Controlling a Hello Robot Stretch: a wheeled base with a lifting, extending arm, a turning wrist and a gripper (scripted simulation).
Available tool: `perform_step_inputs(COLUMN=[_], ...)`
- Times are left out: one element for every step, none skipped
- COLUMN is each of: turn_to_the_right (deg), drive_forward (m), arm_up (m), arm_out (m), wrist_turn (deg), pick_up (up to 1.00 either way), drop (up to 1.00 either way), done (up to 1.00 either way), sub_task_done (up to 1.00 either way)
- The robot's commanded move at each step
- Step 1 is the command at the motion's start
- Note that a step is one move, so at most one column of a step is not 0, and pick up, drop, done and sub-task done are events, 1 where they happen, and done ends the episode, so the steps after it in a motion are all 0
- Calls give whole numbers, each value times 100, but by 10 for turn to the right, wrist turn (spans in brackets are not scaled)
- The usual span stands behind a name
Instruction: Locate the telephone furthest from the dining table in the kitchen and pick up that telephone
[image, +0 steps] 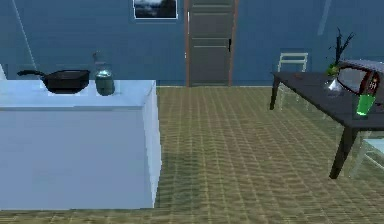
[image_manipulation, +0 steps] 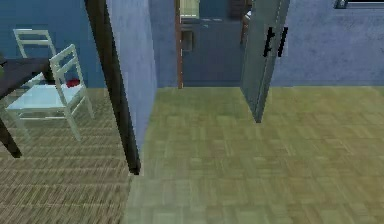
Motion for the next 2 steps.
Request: perform_step_inputs(turn_to_the_right=[390, 0], drive_forward=[0, 5], arm_up=[0, 0], arm_out=[0, 0], wrist_turn=[0, 0], pick_up=[0, 0], drop=[0, 0], done=[0, 0], sub_task_done=[0, 0])
